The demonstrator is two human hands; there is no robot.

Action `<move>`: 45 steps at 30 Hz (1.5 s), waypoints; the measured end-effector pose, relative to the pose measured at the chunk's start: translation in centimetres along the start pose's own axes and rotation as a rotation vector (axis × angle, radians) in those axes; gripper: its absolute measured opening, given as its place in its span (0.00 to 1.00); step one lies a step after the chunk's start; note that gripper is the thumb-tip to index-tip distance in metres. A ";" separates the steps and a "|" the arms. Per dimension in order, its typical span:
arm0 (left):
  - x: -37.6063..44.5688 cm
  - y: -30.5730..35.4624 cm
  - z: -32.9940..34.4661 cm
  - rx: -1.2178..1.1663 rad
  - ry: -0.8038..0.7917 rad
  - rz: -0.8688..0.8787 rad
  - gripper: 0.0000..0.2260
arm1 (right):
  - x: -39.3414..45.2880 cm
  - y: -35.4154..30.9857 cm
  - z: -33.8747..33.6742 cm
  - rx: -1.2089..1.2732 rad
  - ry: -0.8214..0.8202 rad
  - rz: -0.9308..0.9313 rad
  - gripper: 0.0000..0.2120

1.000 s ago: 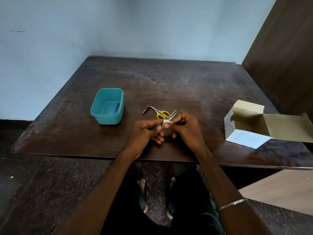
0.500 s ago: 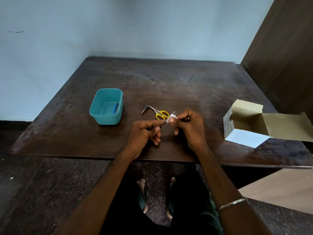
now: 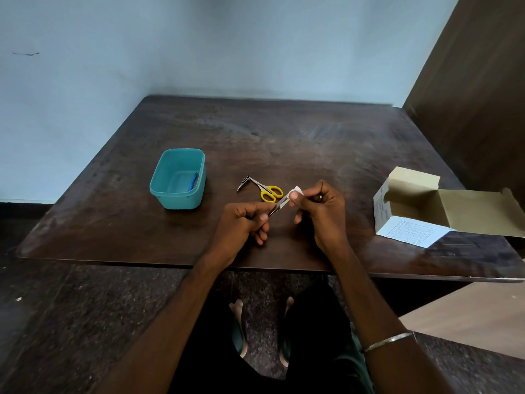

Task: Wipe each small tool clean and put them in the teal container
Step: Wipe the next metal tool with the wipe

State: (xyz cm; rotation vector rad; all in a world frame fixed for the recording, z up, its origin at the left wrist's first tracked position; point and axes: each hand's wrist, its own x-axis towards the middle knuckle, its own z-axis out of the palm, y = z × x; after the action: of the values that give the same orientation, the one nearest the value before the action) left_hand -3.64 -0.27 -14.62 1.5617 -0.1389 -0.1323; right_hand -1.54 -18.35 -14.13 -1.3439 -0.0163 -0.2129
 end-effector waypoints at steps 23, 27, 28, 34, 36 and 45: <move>-0.3 0.4 0.6 0.070 -0.014 0.090 0.11 | 0.1 0.9 0.2 -0.160 -0.217 0.012 0.15; -0.3 0.4 0.8 0.128 0.067 0.125 0.11 | -0.1 0.4 0.4 -0.209 -0.209 -0.002 0.13; -0.3 0.2 0.9 0.153 0.095 0.138 0.11 | -0.2 0.3 0.5 -0.216 -0.204 -0.001 0.13; -0.2 -0.2 1.1 0.127 0.171 0.114 0.13 | -0.3 -0.1 0.3 -0.125 -0.177 -0.022 0.08; -0.3 0.1 1.1 0.050 0.187 0.067 0.11 | -0.3 -0.2 0.2 -0.108 -0.191 -0.027 0.05; -0.5 0.8 0.8 -0.090 0.069 0.027 0.13 | -0.6 -0.1 0.7 -0.224 -0.274 -0.003 0.06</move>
State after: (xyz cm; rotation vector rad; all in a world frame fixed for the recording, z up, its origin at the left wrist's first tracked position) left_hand -4.28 -0.96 -13.84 1.4726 -0.0985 -0.0632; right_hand -2.05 -17.63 -13.98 -1.5884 -0.2301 -0.0317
